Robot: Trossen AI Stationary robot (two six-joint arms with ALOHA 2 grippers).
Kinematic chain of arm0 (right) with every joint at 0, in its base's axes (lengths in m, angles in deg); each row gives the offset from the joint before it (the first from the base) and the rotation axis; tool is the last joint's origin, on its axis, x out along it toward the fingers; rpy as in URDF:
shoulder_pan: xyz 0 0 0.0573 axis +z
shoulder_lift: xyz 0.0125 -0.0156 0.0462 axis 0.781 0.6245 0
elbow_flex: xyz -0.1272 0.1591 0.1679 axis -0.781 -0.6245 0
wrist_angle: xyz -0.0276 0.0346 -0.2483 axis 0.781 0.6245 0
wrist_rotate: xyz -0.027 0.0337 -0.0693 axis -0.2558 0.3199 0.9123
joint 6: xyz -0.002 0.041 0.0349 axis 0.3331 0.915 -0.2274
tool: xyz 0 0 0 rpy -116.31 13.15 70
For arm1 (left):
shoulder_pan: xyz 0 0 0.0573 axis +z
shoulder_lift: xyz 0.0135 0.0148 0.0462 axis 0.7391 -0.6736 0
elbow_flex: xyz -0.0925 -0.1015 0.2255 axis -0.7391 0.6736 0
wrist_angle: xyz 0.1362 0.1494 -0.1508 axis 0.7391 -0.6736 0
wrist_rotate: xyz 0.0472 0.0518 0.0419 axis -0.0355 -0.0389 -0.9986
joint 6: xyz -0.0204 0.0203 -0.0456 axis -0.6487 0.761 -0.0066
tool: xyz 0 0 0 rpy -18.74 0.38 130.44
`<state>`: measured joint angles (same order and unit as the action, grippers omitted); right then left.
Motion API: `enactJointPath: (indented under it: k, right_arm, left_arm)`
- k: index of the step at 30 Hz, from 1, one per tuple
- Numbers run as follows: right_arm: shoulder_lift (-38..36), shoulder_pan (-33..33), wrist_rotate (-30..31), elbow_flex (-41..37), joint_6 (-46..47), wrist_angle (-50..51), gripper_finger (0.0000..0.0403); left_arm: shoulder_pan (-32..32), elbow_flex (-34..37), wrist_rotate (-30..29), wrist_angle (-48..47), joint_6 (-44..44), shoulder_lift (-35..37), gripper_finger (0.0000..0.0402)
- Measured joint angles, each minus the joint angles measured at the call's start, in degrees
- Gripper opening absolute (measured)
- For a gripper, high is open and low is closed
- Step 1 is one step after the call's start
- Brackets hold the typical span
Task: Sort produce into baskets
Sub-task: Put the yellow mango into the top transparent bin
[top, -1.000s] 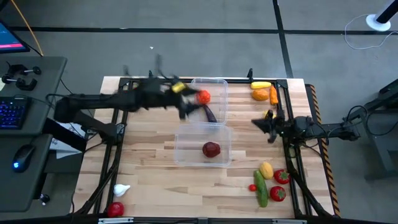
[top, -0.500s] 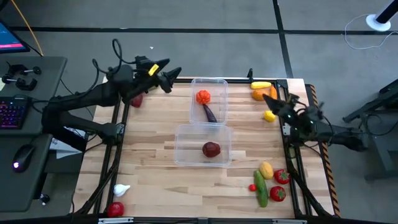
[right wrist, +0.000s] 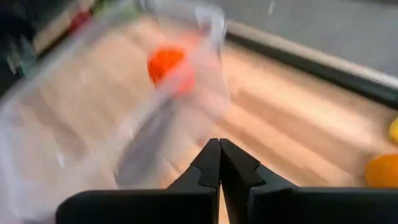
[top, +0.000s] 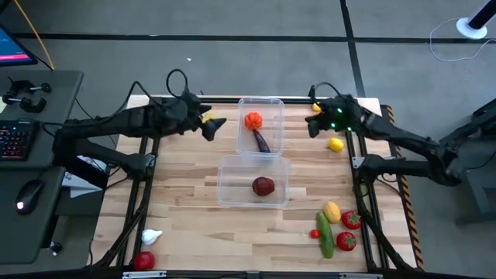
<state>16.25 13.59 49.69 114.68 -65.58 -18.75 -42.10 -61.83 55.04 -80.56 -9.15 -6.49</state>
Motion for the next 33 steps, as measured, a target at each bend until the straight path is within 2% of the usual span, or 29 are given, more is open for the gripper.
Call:
enactJointPath:
  k: [2, 4, 7, 10, 13, 16, 20, 22, 28, 31, 33]
  right_arm:
    - [3.9, -2.6, -3.3, 2.6, -4.3, 3.3, 0.0]
    - [7.6, -4.9, -4.0, 6.2, -5.4, 7.8, 0.0]
    - [13.2, -8.3, -3.0, 13.1, -4.8, 16.5, 0.0]
    - [18.6, -10.8, -2.1, 19.8, -5.6, 24.5, 0.0]
    - [23.0, -11.8, 1.5, 24.5, -5.8, 27.9, 0.0]
    - [26.1, -12.5, 3.1, 26.5, -4.4, 29.0, 0.0]
    - [28.7, -13.0, 2.0, 27.2, -2.3, 32.7, 0.0]
    - [29.7, -13.0, 1.5, 27.2, -3.4, 34.8, 0.0]
    - [31.4, -13.6, 3.6, 27.2, -6.2, 38.9, 0.0005]
    - [32.0, -14.3, 3.6, 27.2, -8.6, 39.0, 0.0029]
    - [32.4, -14.9, 3.3, 27.2, -10.9, 38.6, 0.006]
  left_arm:
    - [-1.3, 0.5, -2.3, 0.8, 2.1, -0.4, 0.0392]
    - [-2.1, 3.4, -3.0, 4.3, 4.4, -0.6, 0.0392]
    - [-1.5, 11.3, 0.2, 15.0, 7.8, -0.6, 0.0392]
    - [2.7, 18.8, 9.7, 26.8, 10.1, -0.6, 0.0392]
    - [8.3, 22.0, 22.1, 35.7, 10.0, -0.7, 0.0392]
    - [13.0, 21.9, 33.1, 37.2, 10.5, -0.5, 0.0392]
    - [16.8, 21.8, 43.4, 35.8, 10.5, -0.4, 0.0392]
    - [18.0, 21.8, 45.3, 34.5, 10.5, -0.4, 0.0392]
    - [20.9, 21.8, 45.2, 33.5, 9.7, -0.4, 0.0392]
    - [22.0, 21.8, 45.2, 33.4, 6.4, -0.4, 0.0392]
    - [22.3, 21.8, 45.1, 33.4, 4.1, -0.4, 0.0392]
